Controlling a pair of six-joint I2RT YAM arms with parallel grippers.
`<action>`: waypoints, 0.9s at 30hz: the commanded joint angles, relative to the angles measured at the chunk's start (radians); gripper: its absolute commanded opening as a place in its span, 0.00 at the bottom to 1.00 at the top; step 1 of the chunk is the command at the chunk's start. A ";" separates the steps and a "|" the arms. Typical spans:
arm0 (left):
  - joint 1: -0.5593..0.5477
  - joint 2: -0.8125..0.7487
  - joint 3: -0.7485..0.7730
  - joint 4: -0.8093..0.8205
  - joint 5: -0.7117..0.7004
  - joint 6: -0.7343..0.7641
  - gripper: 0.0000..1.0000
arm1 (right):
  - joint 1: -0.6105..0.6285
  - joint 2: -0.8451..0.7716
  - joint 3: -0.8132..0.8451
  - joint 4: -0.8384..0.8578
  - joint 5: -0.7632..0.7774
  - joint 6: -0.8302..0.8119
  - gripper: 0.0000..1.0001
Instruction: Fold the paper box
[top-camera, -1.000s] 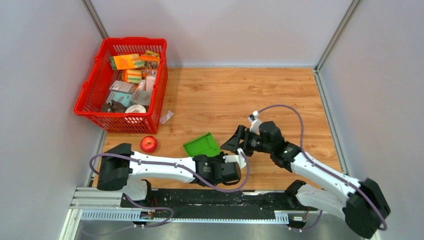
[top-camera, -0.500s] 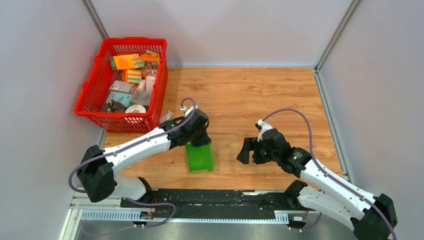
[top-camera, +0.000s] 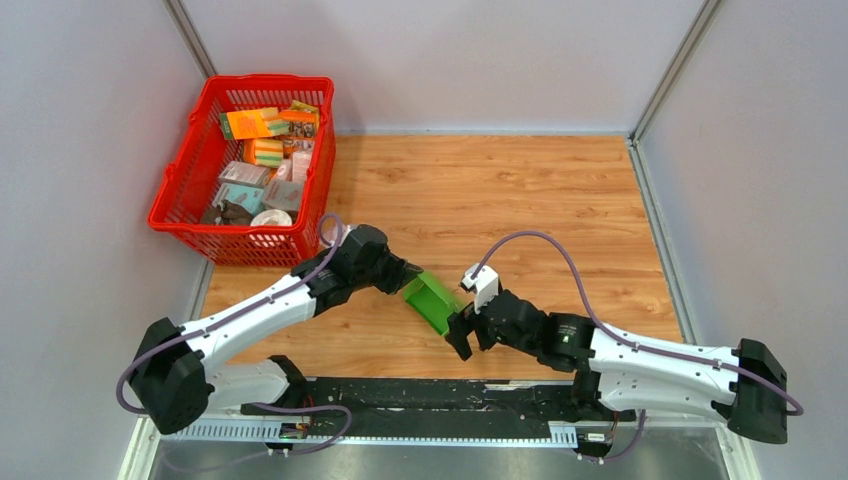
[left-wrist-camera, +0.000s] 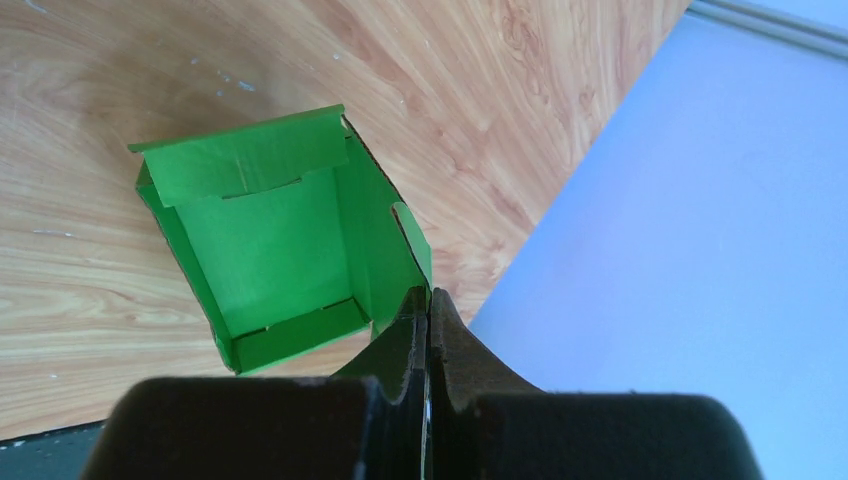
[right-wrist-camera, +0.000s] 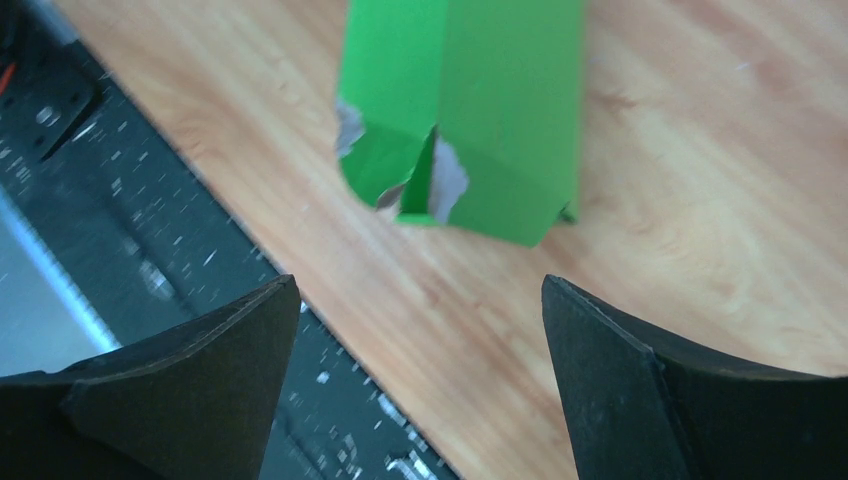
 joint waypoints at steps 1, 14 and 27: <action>0.009 -0.022 -0.051 0.092 -0.017 -0.110 0.00 | -0.005 0.051 0.063 0.085 0.332 -0.016 0.96; 0.029 0.023 -0.067 0.235 0.020 0.034 0.38 | -0.077 0.169 0.068 0.183 0.341 0.017 0.96; 0.068 -0.334 -0.215 -0.001 -0.054 0.764 0.49 | -0.129 0.011 -0.033 0.226 0.209 0.044 0.97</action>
